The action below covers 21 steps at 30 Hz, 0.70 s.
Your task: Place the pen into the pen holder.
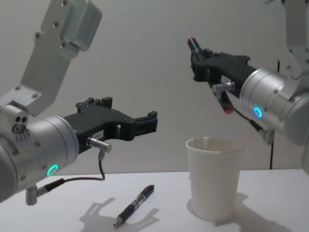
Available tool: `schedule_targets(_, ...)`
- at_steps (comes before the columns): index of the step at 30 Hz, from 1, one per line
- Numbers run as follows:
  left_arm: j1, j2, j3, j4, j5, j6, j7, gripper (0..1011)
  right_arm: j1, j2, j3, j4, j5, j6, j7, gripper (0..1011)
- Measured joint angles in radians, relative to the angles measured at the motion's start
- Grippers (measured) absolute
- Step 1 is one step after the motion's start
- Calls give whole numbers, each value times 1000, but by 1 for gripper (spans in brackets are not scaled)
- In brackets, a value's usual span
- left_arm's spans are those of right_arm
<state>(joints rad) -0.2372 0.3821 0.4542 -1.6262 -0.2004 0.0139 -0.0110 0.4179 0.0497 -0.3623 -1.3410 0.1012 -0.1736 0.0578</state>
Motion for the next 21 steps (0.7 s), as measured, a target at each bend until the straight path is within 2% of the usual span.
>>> schedule_targets(21,0,0,0,0,0,0,0,1001,-20,-4,-14,30,-34,-22,6,185)
